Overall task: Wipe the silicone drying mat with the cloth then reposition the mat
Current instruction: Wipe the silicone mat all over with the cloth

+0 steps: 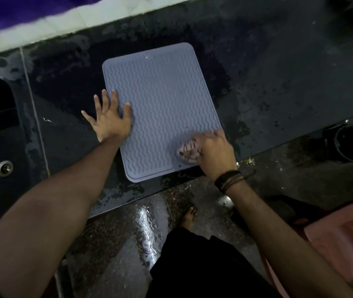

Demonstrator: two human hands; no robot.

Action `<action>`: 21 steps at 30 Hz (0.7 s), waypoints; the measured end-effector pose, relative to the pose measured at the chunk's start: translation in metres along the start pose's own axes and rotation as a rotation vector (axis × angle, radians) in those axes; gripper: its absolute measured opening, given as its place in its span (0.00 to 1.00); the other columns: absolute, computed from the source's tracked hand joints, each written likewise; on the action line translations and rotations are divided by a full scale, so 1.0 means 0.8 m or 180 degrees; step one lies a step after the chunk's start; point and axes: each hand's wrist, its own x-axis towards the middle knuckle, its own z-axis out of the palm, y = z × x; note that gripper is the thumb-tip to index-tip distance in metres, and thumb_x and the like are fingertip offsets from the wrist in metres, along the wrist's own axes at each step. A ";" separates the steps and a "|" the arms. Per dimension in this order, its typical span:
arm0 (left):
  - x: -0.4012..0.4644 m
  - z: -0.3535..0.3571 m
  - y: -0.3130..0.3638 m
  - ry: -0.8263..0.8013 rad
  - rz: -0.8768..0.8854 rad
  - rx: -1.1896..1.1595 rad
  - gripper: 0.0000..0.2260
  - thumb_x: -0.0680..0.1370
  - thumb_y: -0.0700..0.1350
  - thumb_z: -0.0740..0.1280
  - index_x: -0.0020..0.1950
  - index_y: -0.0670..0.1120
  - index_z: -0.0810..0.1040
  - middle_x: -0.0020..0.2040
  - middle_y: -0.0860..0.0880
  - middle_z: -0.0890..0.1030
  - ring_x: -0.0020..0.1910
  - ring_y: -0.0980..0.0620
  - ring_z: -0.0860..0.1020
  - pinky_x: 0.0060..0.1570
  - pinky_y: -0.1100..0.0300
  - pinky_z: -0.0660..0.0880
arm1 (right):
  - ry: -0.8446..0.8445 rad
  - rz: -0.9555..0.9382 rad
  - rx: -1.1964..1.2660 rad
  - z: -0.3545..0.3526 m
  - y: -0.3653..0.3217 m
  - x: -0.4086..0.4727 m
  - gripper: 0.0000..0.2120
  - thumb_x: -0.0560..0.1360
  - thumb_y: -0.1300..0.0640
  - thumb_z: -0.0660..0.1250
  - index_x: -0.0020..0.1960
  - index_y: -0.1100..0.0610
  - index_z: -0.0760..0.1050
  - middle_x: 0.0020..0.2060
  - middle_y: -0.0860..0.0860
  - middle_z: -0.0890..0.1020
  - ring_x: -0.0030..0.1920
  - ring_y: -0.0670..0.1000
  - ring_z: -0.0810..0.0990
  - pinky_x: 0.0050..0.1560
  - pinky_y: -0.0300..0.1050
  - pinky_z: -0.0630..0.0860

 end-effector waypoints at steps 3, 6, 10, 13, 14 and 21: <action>-0.002 0.000 0.002 -0.0028 0.0004 -0.0041 0.36 0.79 0.73 0.45 0.83 0.56 0.53 0.84 0.51 0.51 0.83 0.48 0.45 0.73 0.31 0.35 | 0.0393 -0.0032 0.0257 -0.005 -0.006 0.071 0.20 0.67 0.62 0.74 0.59 0.57 0.78 0.54 0.55 0.82 0.57 0.60 0.73 0.56 0.51 0.74; 0.000 -0.002 0.003 -0.0019 -0.0040 -0.0034 0.37 0.78 0.74 0.46 0.83 0.57 0.53 0.84 0.51 0.51 0.83 0.49 0.45 0.74 0.31 0.36 | -0.0039 -0.0062 -0.0042 0.008 -0.008 0.119 0.22 0.72 0.63 0.69 0.65 0.55 0.74 0.60 0.53 0.78 0.62 0.58 0.70 0.62 0.49 0.71; -0.001 -0.003 0.008 -0.0001 -0.0147 0.0006 0.36 0.79 0.73 0.47 0.83 0.56 0.54 0.84 0.52 0.52 0.83 0.49 0.45 0.74 0.30 0.37 | -0.0105 -0.0098 -0.0180 0.018 0.004 0.088 0.24 0.70 0.63 0.71 0.65 0.55 0.74 0.62 0.53 0.76 0.65 0.59 0.68 0.58 0.54 0.75; -0.002 -0.006 0.011 -0.0026 -0.0178 0.0018 0.36 0.79 0.73 0.46 0.83 0.56 0.54 0.84 0.52 0.51 0.83 0.50 0.45 0.74 0.30 0.36 | 0.0045 -0.0092 -0.0183 0.020 0.018 0.034 0.23 0.68 0.64 0.71 0.63 0.56 0.76 0.60 0.52 0.78 0.59 0.59 0.71 0.55 0.53 0.77; -0.002 -0.006 0.011 -0.0026 -0.0172 0.0021 0.36 0.79 0.72 0.46 0.83 0.56 0.53 0.84 0.52 0.51 0.83 0.50 0.45 0.74 0.30 0.36 | 0.0057 -0.0067 -0.0202 0.021 0.023 0.016 0.23 0.67 0.66 0.71 0.62 0.56 0.76 0.59 0.52 0.78 0.57 0.58 0.71 0.53 0.52 0.77; -0.001 -0.003 0.007 -0.0009 -0.0145 -0.0006 0.36 0.79 0.73 0.45 0.83 0.56 0.54 0.84 0.51 0.52 0.83 0.49 0.45 0.74 0.30 0.36 | -0.0131 0.0027 -0.0173 0.003 0.035 -0.040 0.18 0.69 0.64 0.70 0.58 0.56 0.78 0.52 0.52 0.81 0.51 0.57 0.70 0.48 0.51 0.76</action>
